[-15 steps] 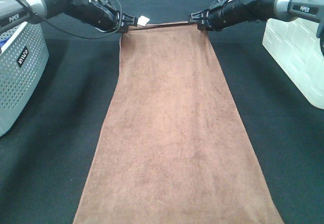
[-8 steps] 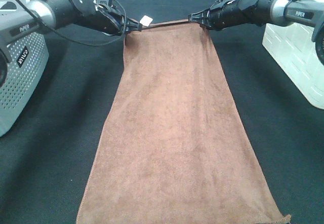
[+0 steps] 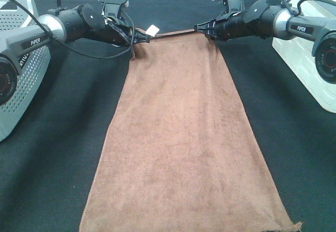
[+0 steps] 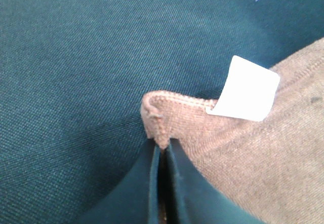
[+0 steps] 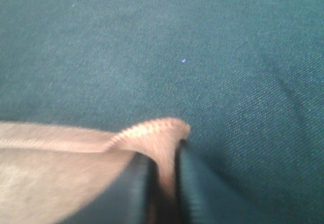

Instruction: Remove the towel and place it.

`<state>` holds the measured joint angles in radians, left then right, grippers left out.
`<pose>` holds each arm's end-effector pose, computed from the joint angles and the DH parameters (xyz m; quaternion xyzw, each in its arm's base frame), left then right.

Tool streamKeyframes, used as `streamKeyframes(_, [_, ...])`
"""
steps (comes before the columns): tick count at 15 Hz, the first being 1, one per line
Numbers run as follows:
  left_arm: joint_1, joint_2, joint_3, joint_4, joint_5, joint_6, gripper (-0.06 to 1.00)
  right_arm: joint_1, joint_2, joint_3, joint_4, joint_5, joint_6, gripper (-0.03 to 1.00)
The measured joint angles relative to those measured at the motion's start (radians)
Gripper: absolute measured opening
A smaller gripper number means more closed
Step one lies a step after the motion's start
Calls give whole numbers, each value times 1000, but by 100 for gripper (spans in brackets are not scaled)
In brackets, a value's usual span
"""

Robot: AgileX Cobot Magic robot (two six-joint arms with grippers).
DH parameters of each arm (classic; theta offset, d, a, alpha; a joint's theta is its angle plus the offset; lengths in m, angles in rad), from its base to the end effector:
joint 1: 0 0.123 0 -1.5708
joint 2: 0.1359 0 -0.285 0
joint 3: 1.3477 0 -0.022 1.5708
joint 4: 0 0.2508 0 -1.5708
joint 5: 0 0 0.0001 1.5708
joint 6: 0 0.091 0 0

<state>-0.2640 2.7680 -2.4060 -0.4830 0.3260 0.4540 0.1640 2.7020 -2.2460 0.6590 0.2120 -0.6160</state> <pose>0.5759 -0.1697 0.0949 0.1476 0.8621 -0.1297 0.4671 0.5814 0.1082 0.0921 -0.0890 0.8636 0.1041 0.4851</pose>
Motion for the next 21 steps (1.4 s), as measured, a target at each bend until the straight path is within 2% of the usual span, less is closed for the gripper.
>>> streamKeyframes(1, [0, 0, 0, 0, 0, 0, 1, 0, 0, 0, 0, 0, 0, 24])
streamKeyframes(4, [0, 0, 0, 13, -5, 0, 1, -5, 3, -2, 1, -1, 0, 56])
streamKeyframes(6, [1, 0, 0, 17, -7, 0, 1, -9, 3, -2, 1, 5, 0, 65])
streamKeyframes(12, [1, 0, 0, 38, -12, 0, 1, -11, 8, -46, 41, 170, 0, 67])
streamKeyframes(14, [3, 0, 0, 41, -12, 0, 1, -11, 9, -48, 13, 256, 0, 67])
streamKeyframes(15, [4, 0, 0, 41, -11, 0, 1, -11, 9, -48, -6, 258, 0, 67])
streamKeyframes(16, [5, 0, 0, 41, -11, 0, 1, -11, 9, -48, -15, 252, 0, 67])
streamKeyframes(19, [18, 0, 0, 46, -4, 0, 1, -36, 9, -48, -39, 74, 15, 66])
streamKeyframes(21, [21, 0, 0, 53, -2, 0, 1, -56, 13, -48, -39, 25, 24, 63])
